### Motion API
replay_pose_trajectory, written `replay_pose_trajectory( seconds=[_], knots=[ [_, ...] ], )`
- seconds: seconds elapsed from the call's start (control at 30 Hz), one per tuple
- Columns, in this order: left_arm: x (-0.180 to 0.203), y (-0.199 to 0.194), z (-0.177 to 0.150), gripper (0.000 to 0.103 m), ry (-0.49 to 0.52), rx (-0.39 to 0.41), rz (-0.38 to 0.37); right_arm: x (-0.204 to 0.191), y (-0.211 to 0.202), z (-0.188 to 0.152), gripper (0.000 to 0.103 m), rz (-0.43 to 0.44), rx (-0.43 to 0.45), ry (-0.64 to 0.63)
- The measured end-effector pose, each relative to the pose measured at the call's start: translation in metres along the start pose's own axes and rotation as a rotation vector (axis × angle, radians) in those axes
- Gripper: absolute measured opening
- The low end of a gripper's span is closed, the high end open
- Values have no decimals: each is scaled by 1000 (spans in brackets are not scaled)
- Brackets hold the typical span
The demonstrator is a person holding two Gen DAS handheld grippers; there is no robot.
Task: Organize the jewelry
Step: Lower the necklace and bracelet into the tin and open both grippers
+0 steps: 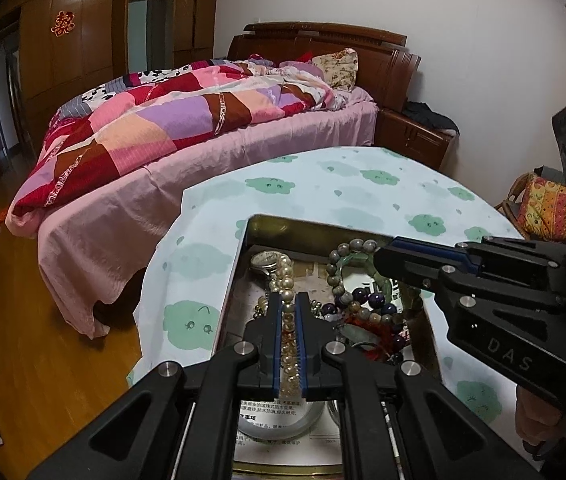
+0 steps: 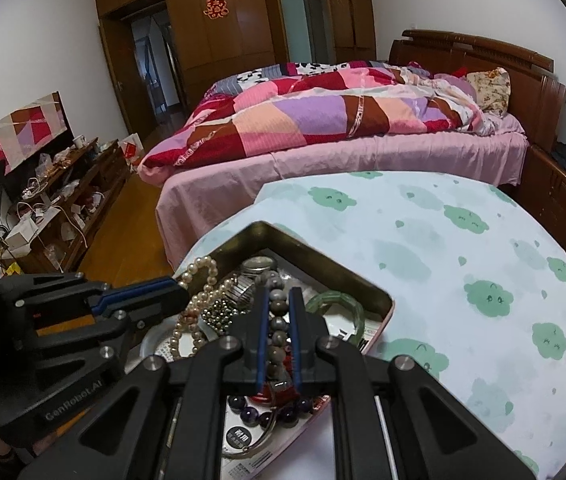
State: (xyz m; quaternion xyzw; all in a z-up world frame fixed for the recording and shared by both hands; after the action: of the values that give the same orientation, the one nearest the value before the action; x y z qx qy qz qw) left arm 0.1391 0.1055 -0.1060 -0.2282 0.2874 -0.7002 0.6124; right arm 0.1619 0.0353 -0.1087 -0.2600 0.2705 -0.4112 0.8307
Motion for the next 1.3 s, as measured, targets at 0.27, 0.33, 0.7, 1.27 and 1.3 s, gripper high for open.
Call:
replay_pose_trajectory(
  seconds=[0.27, 0.33, 0.7, 1.27, 1.3],
  knots=[
    [-4, 9, -6, 5, 25, -20, 42, 11, 11, -3, 12, -34, -10, 13],
    [-5, 11, -7, 5, 26, -25, 46, 13, 14, -4, 12, -42, -13, 12],
    [-5, 19, -12, 5, 28, -48, 48, 17, 24, -11, 12, -65, -34, 3],
    [-3, 26, -18, 5, 30, -70, 53, 20, 29, -21, 12, -59, -62, 4],
    [-3, 26, -18, 5, 28, -71, 53, 20, 29, -20, 12, -59, -63, 5]
  ],
)
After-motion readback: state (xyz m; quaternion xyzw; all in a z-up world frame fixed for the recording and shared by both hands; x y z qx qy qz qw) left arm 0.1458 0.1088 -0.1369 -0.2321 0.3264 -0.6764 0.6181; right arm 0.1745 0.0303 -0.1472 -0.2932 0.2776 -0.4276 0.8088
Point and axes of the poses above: each gripper's, at about its wrist camera, not at the fingertips, and y roughly the way its jaws point, x to its right, z to its top, the point moved 8 cm from there along y, roughly the way its jaws point, and after that the axes turned 9 degrees about y, right-handed, at the moved point
